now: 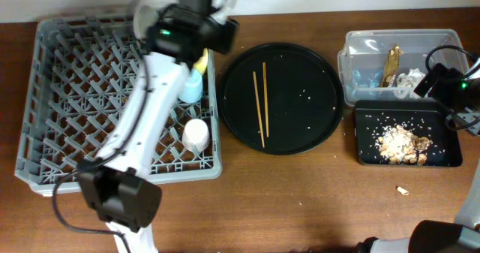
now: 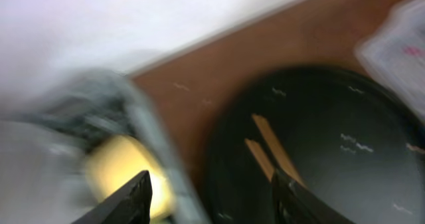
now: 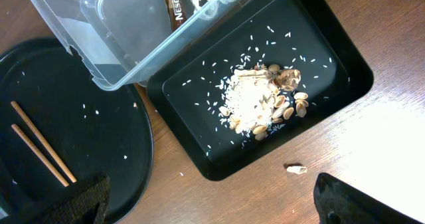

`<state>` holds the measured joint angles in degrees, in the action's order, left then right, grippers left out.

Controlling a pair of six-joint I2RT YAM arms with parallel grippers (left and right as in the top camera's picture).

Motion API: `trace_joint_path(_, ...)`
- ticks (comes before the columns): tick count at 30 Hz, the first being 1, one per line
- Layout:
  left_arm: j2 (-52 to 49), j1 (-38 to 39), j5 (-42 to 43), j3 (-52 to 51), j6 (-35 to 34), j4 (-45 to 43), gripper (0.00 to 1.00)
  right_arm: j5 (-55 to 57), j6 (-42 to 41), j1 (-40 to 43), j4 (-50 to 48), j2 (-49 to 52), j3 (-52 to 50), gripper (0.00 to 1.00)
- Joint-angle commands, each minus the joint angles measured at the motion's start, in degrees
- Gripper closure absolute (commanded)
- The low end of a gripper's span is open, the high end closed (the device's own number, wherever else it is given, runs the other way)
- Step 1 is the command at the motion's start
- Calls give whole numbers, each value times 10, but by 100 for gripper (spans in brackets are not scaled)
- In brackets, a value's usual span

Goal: Sort waste into correct bins and load items into the dishwasher rack
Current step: 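Grasp the white plate edge with left gripper and stand it in the rack, then pick one chopstick from the tray with left gripper, drop into rack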

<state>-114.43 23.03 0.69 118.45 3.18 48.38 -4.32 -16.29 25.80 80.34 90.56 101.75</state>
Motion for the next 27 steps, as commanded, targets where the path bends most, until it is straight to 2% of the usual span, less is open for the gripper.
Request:
trace_joint_path(1,-71,55,-3,-6,-75,19,38,5,-1,1,0,-10,-2,2)
trace_joint_path(4,-117,94,-18,-6,-88,40,32,5,-1,1,0,-10,-2,2)
trace_joint_path(6,-150,99,-12,-6,-101,59,22,5,-1,1,0,-10,-2,2)
trace_joint_path(7,-166,99,8,-6,-100,70,7,5,-1,1,0,-10,-2,2)
trace_joint_path(8,-176,99,21,-6,-100,72,1,5,-1,1,0,-10,-2,1)
trace_joint_path(11,-201,99,38,-6,-87,68,1,5,-1,1,0,-10,-2,2)
trace_joint_path(14,-214,95,-28,-7,-83,73,3,5,-1,1,0,-10,-2,2)
trace_joint_path(15,-214,92,-46,-7,-100,74,17,5,-1,1,0,-10,-2,2)
trace_joint_path(17,-219,85,-76,-7,-169,74,26,5,-1,1,0,-10,-2,2)
trace_joint_path(19,-234,78,-78,-7,-210,72,27,5,-1,1,0,-10,-2,2)
trace_joint_path(23,-261,79,-75,-7,-209,64,26,5,-1,1,0,-10,-2,2)
trace_joint_path(27,-261,79,-74,-7,-210,58,32,5,-1,1,0,-10,-2,2)
